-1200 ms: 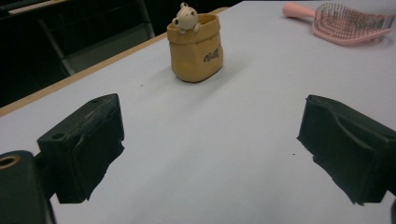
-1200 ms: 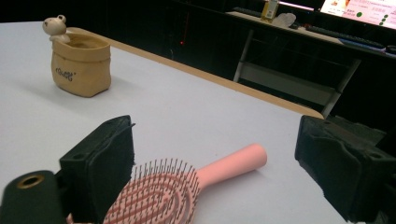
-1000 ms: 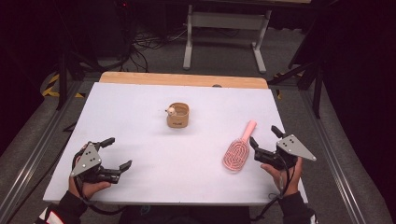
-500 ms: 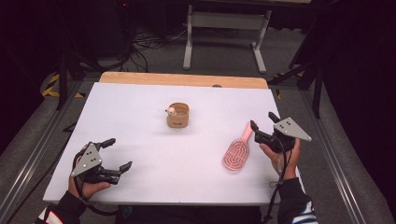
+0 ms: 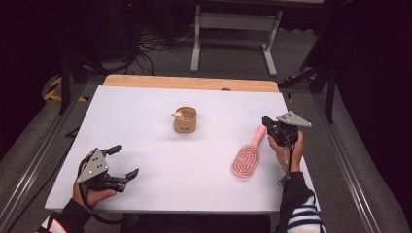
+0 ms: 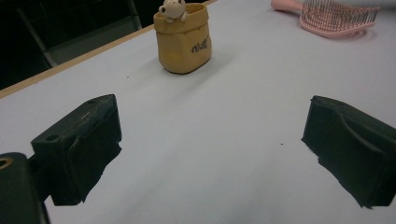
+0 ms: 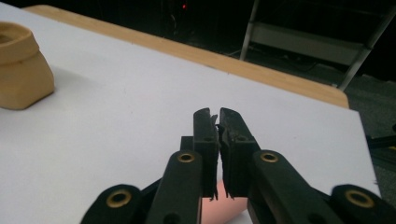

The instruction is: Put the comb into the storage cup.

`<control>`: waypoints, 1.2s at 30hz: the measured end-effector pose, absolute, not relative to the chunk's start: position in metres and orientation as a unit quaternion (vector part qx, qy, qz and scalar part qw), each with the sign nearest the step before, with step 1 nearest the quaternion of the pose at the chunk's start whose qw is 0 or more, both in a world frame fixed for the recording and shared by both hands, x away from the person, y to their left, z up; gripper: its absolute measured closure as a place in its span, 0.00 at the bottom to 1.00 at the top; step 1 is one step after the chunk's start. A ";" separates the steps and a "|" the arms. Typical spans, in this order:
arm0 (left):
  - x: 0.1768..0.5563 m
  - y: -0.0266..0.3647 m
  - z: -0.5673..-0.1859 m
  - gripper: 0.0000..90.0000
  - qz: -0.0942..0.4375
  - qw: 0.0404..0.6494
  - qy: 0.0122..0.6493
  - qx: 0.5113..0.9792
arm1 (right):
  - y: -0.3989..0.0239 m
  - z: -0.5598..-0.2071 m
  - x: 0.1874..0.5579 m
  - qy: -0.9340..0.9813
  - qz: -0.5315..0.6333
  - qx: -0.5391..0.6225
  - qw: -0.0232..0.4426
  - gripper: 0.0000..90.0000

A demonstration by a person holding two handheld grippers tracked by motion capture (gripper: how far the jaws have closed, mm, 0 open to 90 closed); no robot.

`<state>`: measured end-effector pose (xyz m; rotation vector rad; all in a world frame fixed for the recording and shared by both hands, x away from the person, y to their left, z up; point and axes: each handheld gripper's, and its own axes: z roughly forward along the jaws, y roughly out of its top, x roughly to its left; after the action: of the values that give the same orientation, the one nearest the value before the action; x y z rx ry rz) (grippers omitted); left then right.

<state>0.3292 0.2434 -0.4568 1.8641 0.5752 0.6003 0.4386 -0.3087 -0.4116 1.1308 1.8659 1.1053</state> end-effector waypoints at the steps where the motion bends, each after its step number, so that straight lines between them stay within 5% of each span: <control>1: 0.329 0.243 -0.457 0.06 0.250 0.522 0.239 0.779 | -0.308 -0.413 0.440 0.719 0.419 0.436 0.342 0.97; 36: 0.330 0.240 -0.459 0.07 0.248 0.508 0.242 0.788 | -0.291 -0.453 0.458 0.788 0.331 0.418 0.307 1.00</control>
<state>0.3302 0.2396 -0.4590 1.9002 0.5836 0.5978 0.4583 -0.2908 -0.4531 1.1069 2.0854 0.8744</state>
